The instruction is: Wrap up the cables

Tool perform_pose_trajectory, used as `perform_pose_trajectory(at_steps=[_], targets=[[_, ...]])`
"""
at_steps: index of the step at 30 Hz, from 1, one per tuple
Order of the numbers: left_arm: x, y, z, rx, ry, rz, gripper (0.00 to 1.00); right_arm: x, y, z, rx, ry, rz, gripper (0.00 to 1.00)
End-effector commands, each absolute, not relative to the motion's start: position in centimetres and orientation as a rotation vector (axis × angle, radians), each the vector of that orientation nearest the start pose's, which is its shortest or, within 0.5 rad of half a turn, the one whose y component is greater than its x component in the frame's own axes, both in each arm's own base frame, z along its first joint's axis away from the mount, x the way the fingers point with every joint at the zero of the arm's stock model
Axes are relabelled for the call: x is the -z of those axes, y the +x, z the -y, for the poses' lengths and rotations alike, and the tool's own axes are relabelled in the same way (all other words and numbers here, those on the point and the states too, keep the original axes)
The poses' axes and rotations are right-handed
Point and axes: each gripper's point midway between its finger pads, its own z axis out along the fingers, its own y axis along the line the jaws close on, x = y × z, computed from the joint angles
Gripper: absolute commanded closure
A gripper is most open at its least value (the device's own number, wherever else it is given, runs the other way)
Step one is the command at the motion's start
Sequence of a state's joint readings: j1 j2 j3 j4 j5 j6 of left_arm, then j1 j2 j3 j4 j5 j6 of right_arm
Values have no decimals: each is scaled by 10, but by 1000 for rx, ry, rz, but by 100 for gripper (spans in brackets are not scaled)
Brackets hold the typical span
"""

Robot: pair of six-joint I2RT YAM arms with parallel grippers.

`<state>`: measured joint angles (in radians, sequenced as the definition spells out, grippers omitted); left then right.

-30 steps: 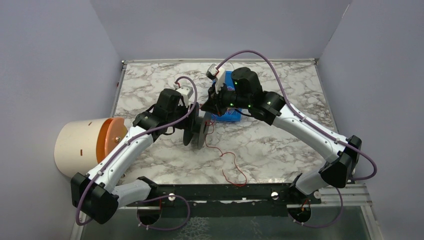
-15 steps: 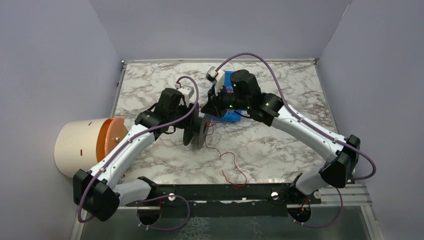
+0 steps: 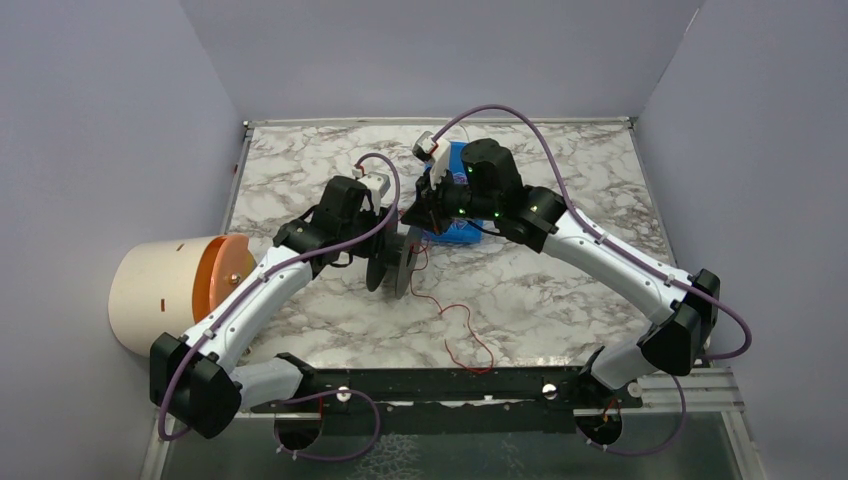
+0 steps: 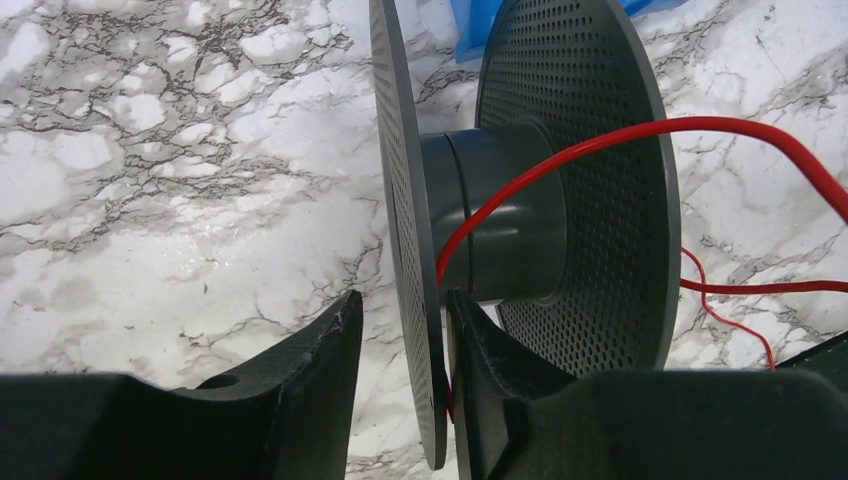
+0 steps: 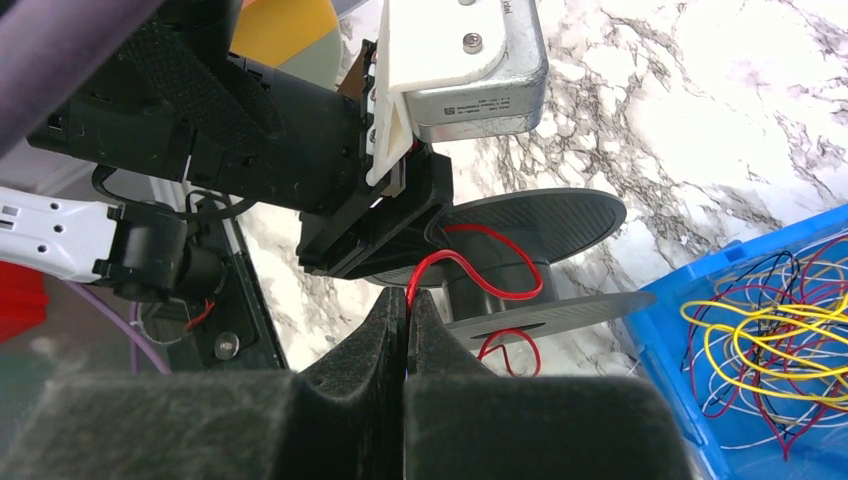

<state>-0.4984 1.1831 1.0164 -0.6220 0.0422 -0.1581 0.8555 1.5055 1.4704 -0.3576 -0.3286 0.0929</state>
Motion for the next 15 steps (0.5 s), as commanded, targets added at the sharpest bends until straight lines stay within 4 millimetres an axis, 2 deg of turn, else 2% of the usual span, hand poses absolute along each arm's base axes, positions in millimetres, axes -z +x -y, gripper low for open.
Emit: perform_pose_trajectory(at_steps=[1, 11, 14, 15], targets=[[-171, 277, 166, 371, 430, -2332, 63, -297, 254, -388, -960, -971, -1805, 99], [-175, 279, 163, 349, 416, -2333, 88, -295, 249, -390, -1006, -943, -1821, 99], [-176, 279, 163, 349, 412, -2334, 100, -291, 245, -393, -1051, -929, -1841, 99], [-177, 279, 163, 348, 410, -2334, 100, -290, 244, -394, -1067, -922, -1850, 99]])
